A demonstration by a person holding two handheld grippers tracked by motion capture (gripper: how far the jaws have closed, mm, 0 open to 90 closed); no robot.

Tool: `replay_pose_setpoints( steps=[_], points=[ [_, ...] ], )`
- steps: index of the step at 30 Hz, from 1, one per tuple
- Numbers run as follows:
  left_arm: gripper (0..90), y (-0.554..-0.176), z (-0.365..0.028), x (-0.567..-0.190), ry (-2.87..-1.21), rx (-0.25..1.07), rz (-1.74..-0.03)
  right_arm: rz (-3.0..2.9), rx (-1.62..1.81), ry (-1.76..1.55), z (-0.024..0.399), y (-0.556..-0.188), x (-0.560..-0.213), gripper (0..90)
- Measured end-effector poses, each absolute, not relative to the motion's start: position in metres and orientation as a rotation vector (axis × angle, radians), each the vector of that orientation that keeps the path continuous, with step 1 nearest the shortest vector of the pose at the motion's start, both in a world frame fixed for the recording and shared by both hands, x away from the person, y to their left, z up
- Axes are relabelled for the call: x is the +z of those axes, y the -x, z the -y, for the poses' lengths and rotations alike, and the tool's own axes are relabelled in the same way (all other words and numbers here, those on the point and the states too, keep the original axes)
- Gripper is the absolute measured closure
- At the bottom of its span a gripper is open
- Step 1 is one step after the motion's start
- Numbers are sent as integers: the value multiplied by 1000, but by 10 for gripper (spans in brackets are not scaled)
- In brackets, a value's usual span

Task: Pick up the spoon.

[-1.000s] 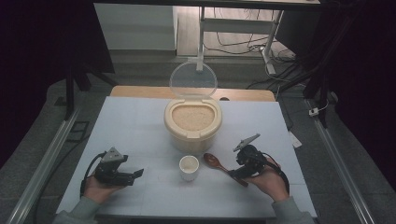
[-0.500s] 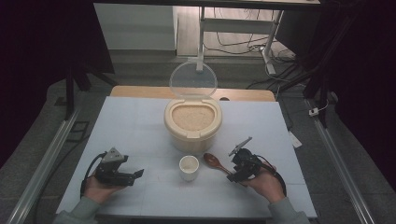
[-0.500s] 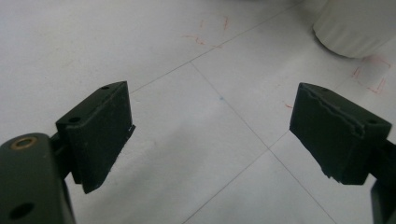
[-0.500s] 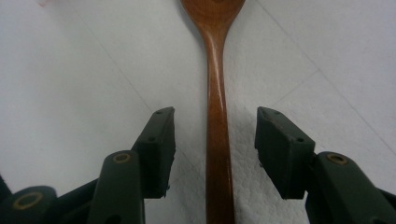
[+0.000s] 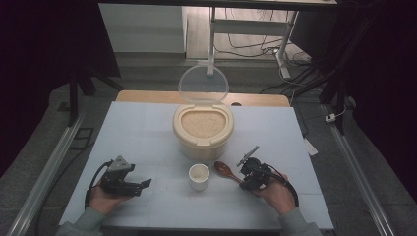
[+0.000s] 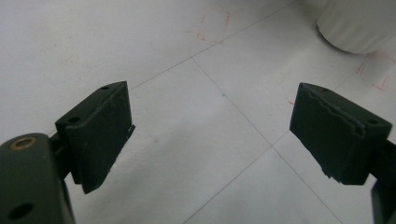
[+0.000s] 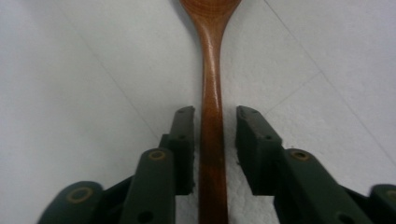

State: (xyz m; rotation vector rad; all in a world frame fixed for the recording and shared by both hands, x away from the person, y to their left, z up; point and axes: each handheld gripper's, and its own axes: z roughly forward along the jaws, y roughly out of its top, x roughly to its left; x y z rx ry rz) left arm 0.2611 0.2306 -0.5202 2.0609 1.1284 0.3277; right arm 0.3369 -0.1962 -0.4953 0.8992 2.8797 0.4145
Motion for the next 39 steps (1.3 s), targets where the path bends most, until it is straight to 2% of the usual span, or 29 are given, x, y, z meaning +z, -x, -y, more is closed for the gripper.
replay_pose_setpoints(
  steps=[8,10,25,39],
  points=[
    [127,-261,-230,-520,-2066,329,-1130,-2879,340,-891,189,-338,-495,731],
    [127,-261,-230,-520,-2066,329,-1131,-2879,342,-880,189,-339,-496,787],
    [126,-262,-231,-522,-2069,326,-1136,-2878,387,-817,194,-337,-492,793],
    [126,-262,-231,-522,-2074,326,-1137,-2870,668,-767,220,-325,-452,793]
  ],
)
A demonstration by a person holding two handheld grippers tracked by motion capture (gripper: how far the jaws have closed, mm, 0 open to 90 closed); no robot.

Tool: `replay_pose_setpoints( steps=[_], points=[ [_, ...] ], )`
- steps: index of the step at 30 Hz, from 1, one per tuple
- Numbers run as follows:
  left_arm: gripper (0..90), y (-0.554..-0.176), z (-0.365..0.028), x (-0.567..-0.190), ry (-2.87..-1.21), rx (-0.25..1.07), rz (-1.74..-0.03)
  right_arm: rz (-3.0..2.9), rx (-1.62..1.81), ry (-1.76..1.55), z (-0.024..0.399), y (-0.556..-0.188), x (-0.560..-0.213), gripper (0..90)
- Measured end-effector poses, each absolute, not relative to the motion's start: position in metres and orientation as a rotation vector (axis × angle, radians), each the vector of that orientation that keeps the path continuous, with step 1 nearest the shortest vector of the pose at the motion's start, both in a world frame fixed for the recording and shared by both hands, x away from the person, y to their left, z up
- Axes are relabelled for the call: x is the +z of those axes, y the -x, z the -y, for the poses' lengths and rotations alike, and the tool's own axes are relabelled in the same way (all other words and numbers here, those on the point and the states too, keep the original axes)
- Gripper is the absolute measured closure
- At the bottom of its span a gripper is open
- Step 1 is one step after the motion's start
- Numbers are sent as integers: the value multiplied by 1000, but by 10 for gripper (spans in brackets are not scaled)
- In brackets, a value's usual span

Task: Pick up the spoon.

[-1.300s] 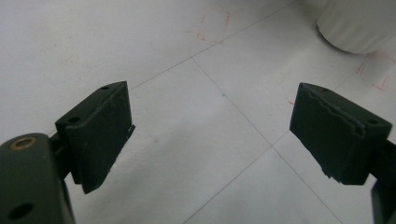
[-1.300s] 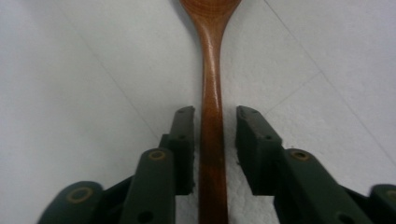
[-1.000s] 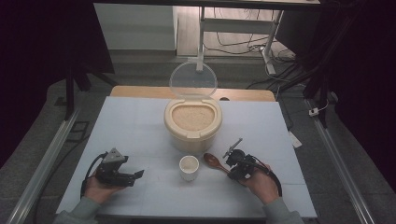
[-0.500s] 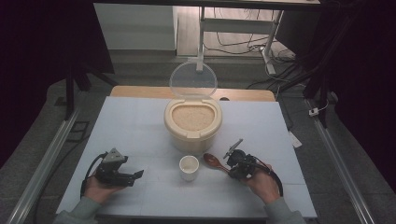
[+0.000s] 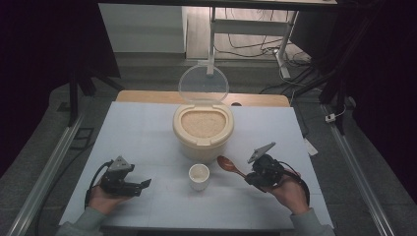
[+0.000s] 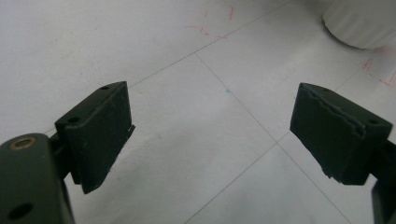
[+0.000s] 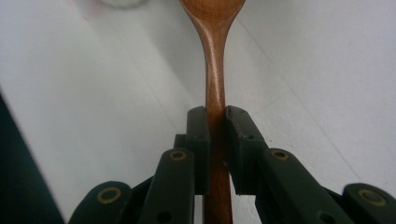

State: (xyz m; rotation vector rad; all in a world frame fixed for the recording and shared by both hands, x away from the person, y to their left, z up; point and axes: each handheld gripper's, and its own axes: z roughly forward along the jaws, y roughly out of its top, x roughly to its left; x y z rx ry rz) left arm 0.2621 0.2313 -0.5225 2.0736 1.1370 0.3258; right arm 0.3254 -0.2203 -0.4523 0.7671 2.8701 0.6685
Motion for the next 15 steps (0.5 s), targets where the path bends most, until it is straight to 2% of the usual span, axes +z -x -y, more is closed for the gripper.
replay_pose_setpoints(
  steps=[7,15],
  points=[
    [127,-262,-231,-522,-2073,326,-1136,-2865,776,-698,220,-317,-436,793],
    [127,-262,-230,-522,-2077,326,-1135,-2863,813,-576,199,-311,-427,793]
  ],
)
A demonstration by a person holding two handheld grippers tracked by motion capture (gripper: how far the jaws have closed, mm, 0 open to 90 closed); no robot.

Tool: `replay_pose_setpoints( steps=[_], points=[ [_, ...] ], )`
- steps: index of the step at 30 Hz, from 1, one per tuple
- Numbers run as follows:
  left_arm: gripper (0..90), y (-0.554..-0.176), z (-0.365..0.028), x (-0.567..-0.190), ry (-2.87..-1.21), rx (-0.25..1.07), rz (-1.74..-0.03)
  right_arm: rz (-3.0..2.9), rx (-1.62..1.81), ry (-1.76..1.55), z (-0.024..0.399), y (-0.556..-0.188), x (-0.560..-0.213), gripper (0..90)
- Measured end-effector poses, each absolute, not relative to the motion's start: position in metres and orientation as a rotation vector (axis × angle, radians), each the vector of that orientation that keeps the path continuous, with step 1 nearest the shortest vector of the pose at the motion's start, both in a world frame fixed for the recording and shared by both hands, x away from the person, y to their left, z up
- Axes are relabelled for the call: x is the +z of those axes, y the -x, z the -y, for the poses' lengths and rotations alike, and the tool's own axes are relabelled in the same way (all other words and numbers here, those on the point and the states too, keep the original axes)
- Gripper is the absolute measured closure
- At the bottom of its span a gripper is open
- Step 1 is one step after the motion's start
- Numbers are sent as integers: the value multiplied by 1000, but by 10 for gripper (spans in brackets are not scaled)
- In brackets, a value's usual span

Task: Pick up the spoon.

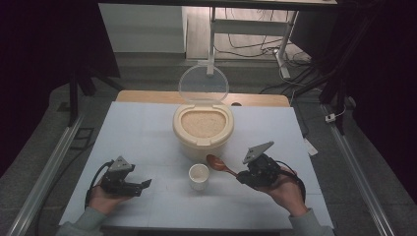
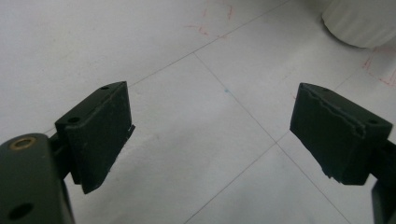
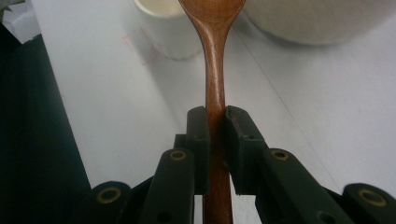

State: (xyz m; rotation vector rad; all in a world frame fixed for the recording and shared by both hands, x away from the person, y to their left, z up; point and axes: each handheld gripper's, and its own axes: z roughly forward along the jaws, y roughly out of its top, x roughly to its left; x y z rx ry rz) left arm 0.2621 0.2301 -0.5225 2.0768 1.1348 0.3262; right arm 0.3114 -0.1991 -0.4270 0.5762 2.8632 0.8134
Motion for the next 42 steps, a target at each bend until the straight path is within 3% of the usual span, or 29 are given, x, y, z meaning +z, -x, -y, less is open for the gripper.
replay_pose_setpoints(
  steps=[16,24,42],
  points=[
    [127,-262,-232,-518,-2048,316,-1129,-2907,821,-408,153,-316,-422,792],
    [127,-259,-227,-506,-2043,331,-1094,-2912,798,-382,149,-316,-428,793],
    [148,-258,-158,-444,-2111,279,-755,-2913,760,-345,142,-312,-431,793]
  ],
)
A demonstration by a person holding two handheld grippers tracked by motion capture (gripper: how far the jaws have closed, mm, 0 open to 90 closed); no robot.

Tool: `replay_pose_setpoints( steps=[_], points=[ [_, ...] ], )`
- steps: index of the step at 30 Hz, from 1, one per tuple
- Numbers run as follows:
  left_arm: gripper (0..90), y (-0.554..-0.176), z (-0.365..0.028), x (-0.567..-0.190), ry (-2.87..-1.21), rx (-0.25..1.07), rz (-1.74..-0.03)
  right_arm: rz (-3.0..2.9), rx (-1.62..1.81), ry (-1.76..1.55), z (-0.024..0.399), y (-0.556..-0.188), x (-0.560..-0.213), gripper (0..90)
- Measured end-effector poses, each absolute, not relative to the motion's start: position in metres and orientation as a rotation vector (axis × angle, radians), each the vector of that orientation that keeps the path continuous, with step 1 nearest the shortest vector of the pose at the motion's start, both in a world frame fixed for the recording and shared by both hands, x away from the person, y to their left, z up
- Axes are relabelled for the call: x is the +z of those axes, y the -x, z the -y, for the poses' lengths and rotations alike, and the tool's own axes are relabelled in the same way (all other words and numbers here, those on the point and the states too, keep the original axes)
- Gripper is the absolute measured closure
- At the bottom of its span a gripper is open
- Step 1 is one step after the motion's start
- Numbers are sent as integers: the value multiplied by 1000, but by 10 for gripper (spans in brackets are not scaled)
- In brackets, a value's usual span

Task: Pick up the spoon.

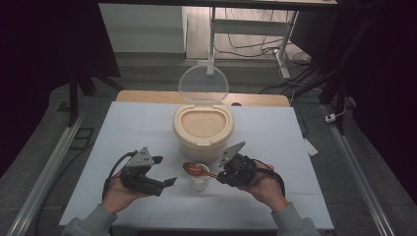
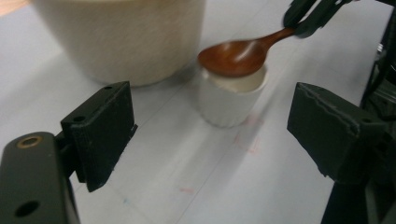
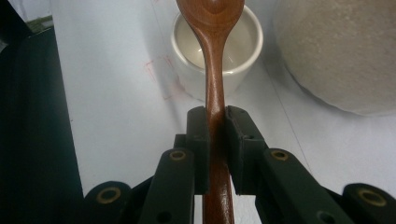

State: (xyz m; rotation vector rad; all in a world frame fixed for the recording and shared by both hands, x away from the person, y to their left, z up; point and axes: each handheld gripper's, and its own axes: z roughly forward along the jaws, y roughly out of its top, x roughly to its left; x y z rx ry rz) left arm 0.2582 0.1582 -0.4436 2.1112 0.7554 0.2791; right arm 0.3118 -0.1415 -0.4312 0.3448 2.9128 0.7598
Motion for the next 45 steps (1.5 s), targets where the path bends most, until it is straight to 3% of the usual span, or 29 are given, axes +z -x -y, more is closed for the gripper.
replay_pose_setpoints(
  steps=[10,24,33,41,45],
  points=[
    [177,-267,-121,-426,-2176,263,-644,-2910,729,-299,132,-308,-435,793],
    [220,-281,-89,-431,-2299,172,-529,-2888,809,-214,129,-300,-426,796],
    [396,-283,-74,-435,-2419,89,-424,-2872,827,-98,122,-289,-422,796],
    [655,-286,-69,-441,-2505,41,-386,-2850,801,26,118,-281,-420,795],
    [713,-284,-68,-443,-2530,0,-330,-2845,804,69,117,-277,-421,794]
  ],
)
